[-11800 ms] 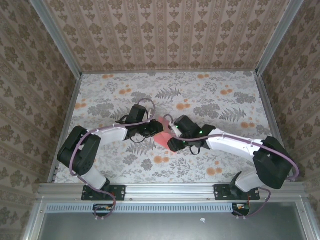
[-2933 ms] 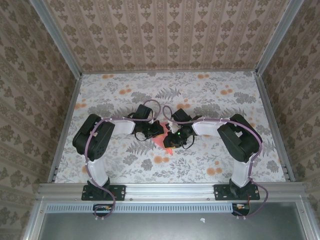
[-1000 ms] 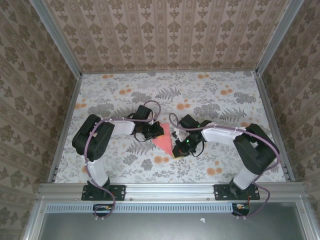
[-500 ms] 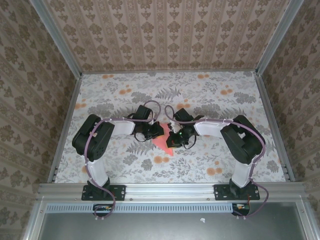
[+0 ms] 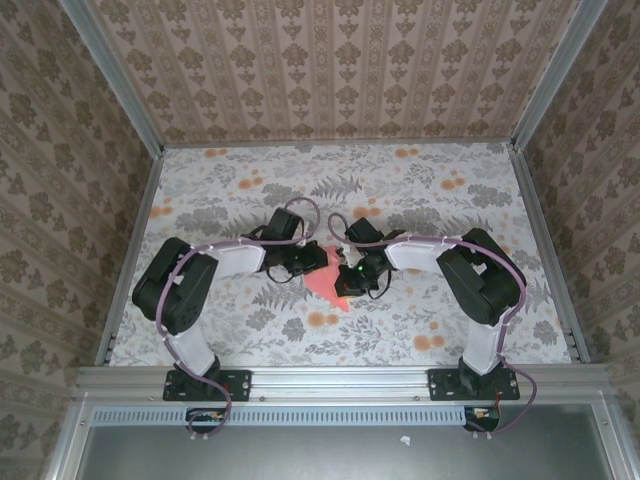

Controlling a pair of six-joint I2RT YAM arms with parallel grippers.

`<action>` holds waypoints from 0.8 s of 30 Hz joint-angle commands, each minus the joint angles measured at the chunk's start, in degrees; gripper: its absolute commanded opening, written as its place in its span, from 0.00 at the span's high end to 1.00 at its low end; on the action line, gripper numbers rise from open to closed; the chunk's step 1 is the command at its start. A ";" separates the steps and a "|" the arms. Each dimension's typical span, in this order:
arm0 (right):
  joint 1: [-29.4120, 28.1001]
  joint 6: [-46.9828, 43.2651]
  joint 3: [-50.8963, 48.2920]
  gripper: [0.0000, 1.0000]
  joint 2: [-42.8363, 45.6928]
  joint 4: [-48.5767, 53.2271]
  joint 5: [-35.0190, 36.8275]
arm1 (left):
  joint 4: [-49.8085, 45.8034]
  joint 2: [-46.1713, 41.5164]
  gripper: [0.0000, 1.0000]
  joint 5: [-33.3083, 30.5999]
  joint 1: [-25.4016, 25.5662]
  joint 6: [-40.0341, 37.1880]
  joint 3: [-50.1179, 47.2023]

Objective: Fold a paper plane with a square sheet of paper (fold left side to right side)

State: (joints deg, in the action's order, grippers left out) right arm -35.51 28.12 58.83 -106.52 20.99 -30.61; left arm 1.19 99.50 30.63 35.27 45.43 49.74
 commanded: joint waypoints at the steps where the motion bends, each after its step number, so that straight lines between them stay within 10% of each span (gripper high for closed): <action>1: 0.09 -1.15 -0.38 1.00 -2.51 5.62 5.54 | 3.03 -0.92 0.89 3.05 1.50 0.78 -2.27; 24: -0.22 -2.61 0.96 1.00 -3.37 8.98 7.77 | 7.88 5.93 1.00 3.50 1.82 2.81 -4.87</action>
State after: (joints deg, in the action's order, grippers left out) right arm -35.57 26.92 60.16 -107.11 23.14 -30.04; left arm 7.86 103.50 34.94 38.09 48.03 46.09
